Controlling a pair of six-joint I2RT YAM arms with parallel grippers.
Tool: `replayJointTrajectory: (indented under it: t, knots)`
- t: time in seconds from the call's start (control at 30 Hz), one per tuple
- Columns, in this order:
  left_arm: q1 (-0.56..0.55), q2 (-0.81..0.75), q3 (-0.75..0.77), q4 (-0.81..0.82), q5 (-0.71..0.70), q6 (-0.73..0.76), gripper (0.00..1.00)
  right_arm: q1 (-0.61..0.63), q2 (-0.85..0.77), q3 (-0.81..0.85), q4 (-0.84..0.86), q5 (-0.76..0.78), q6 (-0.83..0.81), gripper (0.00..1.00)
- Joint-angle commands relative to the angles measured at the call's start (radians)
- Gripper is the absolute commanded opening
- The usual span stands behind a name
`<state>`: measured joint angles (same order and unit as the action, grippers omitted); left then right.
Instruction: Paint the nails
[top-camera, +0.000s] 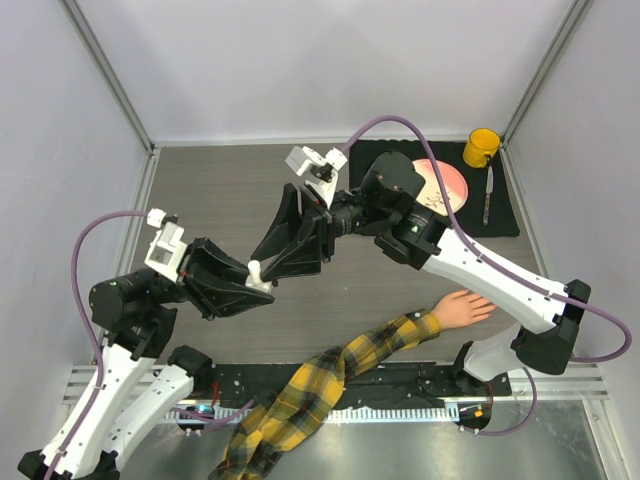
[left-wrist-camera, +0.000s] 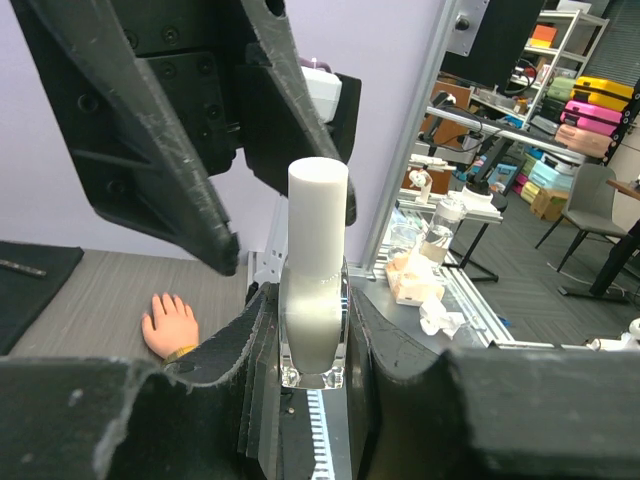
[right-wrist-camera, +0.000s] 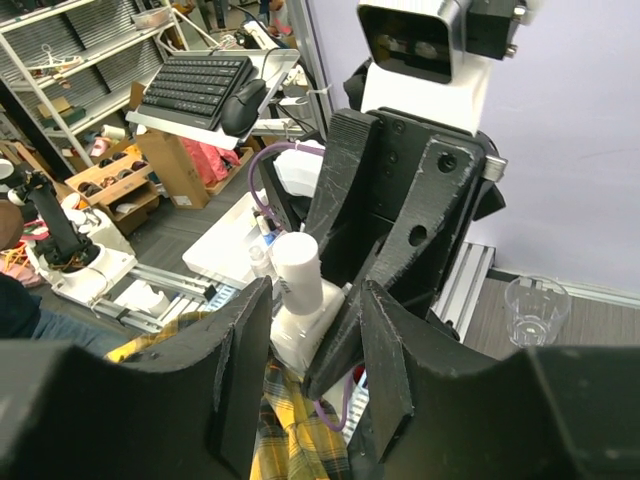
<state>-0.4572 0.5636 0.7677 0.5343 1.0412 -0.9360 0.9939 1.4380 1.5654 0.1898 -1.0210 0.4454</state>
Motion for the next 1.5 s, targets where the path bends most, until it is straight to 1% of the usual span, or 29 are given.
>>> replayJointTrajectory:
  t: [0.0,0.2,0.43,0.57,0.6,0.63,0.67,0.7,0.73,0.77,0.8,0.83,0.87,0.9,0.93,0.97,1.0,1.03,1.07,1.1,1.13,1.17,1.2,1.27,1.37,1.4,1.43,1.47]
  knots:
    - [-0.001,0.009,-0.002,0.053,-0.003,-0.014,0.0,0.009,-0.011,0.002,0.106,-0.016,0.045,0.46]
    - [-0.003,0.004,0.001,0.053,-0.01,-0.018,0.0,0.017,-0.011,-0.019,0.114,-0.014,0.049,0.45]
    - [-0.003,0.001,0.004,0.052,-0.018,-0.018,0.0,0.029,-0.002,-0.021,0.109,-0.018,0.042,0.35]
    - [-0.001,-0.001,0.005,0.046,-0.03,-0.017,0.0,0.034,0.002,-0.013,0.093,-0.022,0.03,0.24]
    - [-0.001,-0.001,0.007,0.041,-0.036,-0.006,0.0,0.034,0.004,-0.011,0.074,-0.024,0.024,0.11]
    - [-0.003,-0.007,0.013,0.032,-0.044,0.011,0.0,0.035,0.007,-0.007,0.062,-0.022,0.018,0.02]
    - [-0.003,-0.008,0.021,-0.024,-0.067,0.035,0.0,0.035,0.01,-0.007,0.051,-0.016,0.001,0.01]
    - [-0.001,-0.013,0.033,-0.08,-0.085,0.073,0.0,0.037,0.01,-0.007,0.002,-0.008,-0.019,0.0]
    - [-0.003,-0.024,0.069,-0.235,-0.119,0.197,0.0,0.037,0.012,-0.001,-0.034,0.005,-0.042,0.01]
    - [-0.001,-0.03,0.09,-0.32,-0.195,0.268,0.0,0.046,0.012,0.007,-0.08,0.06,-0.122,0.0]
    - [-0.001,-0.031,0.128,-0.394,-0.249,0.343,0.0,0.049,0.013,0.016,-0.183,0.1,-0.161,0.0]
    - [-0.001,-0.03,0.142,-0.502,-0.298,0.449,0.0,0.057,0.018,0.04,-0.263,0.149,-0.207,0.0]
    - [-0.001,-0.025,0.156,-0.531,-0.343,0.506,0.0,0.078,0.027,0.059,-0.32,0.321,-0.277,0.01]
    - [-0.003,-0.022,0.175,-0.584,-0.454,0.547,0.0,0.104,0.036,0.079,-0.436,0.44,-0.309,0.0]
    - [-0.003,-0.019,0.176,-0.606,-0.505,0.618,0.0,0.139,0.047,0.125,-0.491,0.617,-0.341,0.0]
    - [-0.001,-0.018,0.17,-0.6,-0.57,0.641,0.0,0.191,0.086,0.154,-0.577,1.069,-0.387,0.0]
    - [-0.003,-0.016,0.142,-0.582,-0.664,0.666,0.0,0.327,0.114,0.2,-0.593,1.35,-0.39,0.0]
    - [-0.003,-0.011,0.13,-0.542,-0.712,0.695,0.0,0.383,0.146,0.228,-0.602,1.562,-0.383,0.01]
    - [-0.003,0.005,0.116,-0.531,-0.748,0.703,0.0,0.437,0.192,0.263,-0.643,1.95,-0.346,0.0]
    - [-0.003,0.018,0.095,-0.496,-0.791,0.71,0.0,0.503,0.273,0.333,-0.664,2.06,-0.297,0.0]
    - [-0.003,0.03,0.087,-0.461,-0.805,0.718,0.0,0.537,0.32,0.366,-0.685,2.161,-0.272,0.0]
    - [-0.003,0.048,0.072,-0.445,-0.825,0.72,0.0,0.557,0.352,0.387,-0.693,2.237,-0.269,0.0]
    - [-0.003,0.055,0.067,-0.426,-0.843,0.721,0.0,0.58,0.399,0.424,-0.693,2.257,-0.272,0.0]
    - [-0.003,0.061,0.056,-0.418,-0.846,0.723,0.0,0.583,0.421,0.452,-0.691,2.257,-0.274,0.0]
    - [-0.003,0.048,0.042,-0.419,-0.833,0.717,0.0,0.578,0.438,0.487,-0.693,2.213,-0.287,0.01]
    - [-0.003,0.035,0.038,-0.431,-0.827,0.712,0.0,0.577,0.432,0.487,-0.691,2.148,-0.281,0.05]
    - [-0.003,0.027,0.035,-0.441,-0.808,0.71,0.0,0.577,0.414,0.479,-0.69,2.115,-0.281,0.09]
    - [-0.003,0.021,0.033,-0.454,-0.797,0.706,0.0,0.577,0.4,0.463,-0.661,2.075,-0.286,0.15]
